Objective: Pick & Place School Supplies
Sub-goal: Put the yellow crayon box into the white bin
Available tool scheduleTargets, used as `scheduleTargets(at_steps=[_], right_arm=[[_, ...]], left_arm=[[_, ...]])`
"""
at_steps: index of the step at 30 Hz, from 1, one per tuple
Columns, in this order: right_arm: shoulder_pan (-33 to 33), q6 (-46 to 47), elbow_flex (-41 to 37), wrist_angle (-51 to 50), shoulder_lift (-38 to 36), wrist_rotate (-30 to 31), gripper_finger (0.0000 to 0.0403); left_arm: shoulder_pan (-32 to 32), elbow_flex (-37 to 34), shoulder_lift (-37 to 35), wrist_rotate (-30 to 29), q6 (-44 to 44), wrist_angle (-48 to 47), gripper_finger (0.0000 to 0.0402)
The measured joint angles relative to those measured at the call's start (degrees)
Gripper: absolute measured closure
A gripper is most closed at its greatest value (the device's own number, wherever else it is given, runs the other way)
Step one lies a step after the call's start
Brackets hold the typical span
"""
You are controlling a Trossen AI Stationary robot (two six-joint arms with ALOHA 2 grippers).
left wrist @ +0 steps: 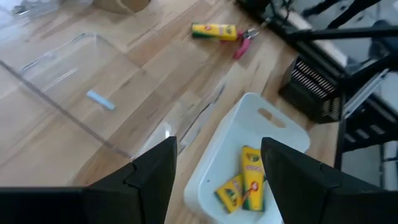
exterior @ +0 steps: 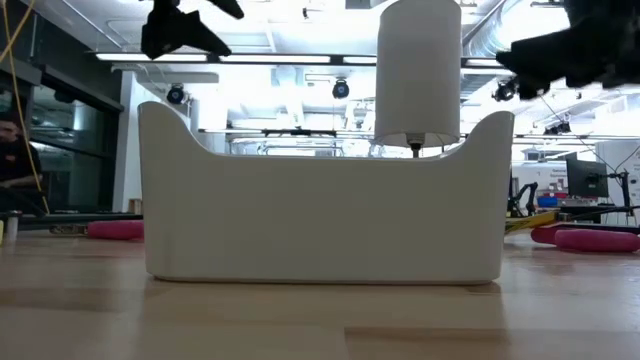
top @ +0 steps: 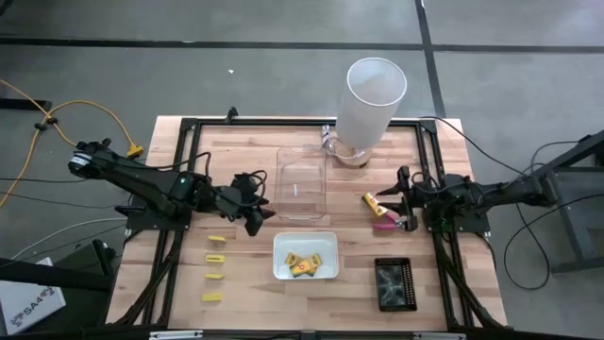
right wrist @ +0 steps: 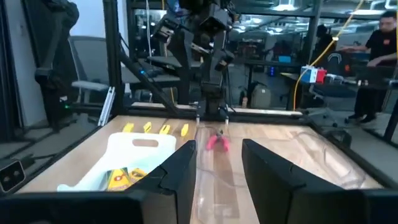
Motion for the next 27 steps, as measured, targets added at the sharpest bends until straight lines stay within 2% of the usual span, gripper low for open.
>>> scheduleTargets(at_steps=[3, 7, 14, 18, 27], right_arm=[[1.53, -3.67, 4.71, -5.13, 3.11, 2.06, 0.0282], [3.34, -6.61, 9.82, -12.8, 8.97, 9.71, 0.0282], [8.11, -9.86, 12.13, -13.62, 18.17, 16.28, 0.0282], [13.03, -12.39, 12.13, -13.52, 22.99, 20.72, 0.0282], [27.84, -12.52, 12.13, -13.83, 32.21, 39.23, 0.0282]], left_arm=[[0.0, 0.0, 0.0, -0.04, 0.02, 1.45, 0.0175], [0.0, 0.0, 0.02, -0.09, 0.03, 2.9, 0.0175], [0.0, 0.0, 0.02, -0.09, 0.03, 3.31, 0.0175], [0.0, 0.0, 0.02, -0.09, 0.04, 3.33, 0.0175], [0.0, 0.0, 0.02, -0.09, 0.04, 3.35, 0.0175]])
